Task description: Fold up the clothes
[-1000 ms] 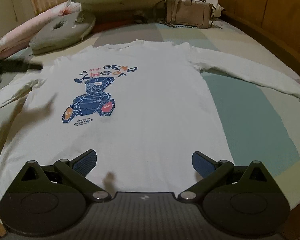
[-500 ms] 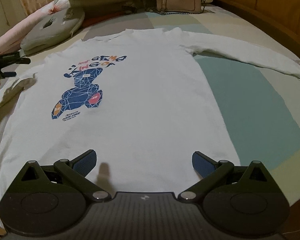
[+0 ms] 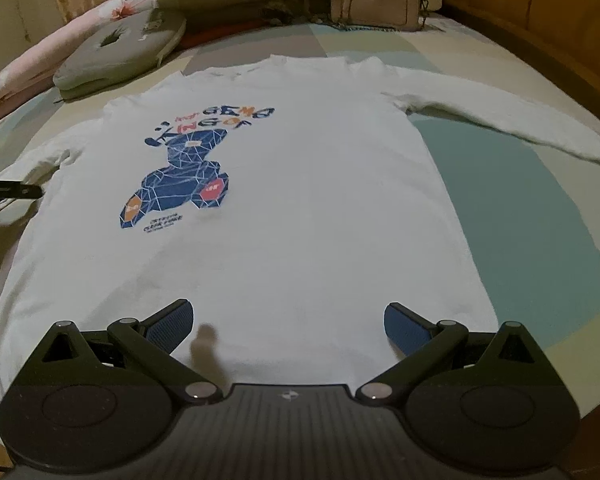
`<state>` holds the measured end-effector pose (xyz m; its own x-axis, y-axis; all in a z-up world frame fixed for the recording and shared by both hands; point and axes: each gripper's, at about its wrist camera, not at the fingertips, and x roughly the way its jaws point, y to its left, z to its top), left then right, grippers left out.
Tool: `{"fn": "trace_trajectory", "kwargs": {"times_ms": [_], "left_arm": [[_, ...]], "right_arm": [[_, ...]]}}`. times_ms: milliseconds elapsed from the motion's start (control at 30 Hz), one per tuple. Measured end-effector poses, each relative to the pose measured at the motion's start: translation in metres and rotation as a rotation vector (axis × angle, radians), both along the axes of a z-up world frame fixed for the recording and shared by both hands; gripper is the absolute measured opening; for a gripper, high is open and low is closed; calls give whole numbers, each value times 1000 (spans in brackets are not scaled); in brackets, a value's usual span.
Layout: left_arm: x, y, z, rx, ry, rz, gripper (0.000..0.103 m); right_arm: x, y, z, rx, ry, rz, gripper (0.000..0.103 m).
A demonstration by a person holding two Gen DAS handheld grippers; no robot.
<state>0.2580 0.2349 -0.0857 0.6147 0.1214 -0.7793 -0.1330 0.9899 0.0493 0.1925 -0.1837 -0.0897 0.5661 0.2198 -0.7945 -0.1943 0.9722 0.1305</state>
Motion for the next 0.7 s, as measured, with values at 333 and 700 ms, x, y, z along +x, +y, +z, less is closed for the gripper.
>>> {"fn": "trace_trajectory", "kwargs": {"times_ms": [333,700], "left_arm": [[16,39,-13,1,-44,150,100],[-22,70,8,15,-88,213,100]], "right_arm": [[-7,1,9,-10,-28,6,103],[-6,7,6,26,-17,24,103]]}}
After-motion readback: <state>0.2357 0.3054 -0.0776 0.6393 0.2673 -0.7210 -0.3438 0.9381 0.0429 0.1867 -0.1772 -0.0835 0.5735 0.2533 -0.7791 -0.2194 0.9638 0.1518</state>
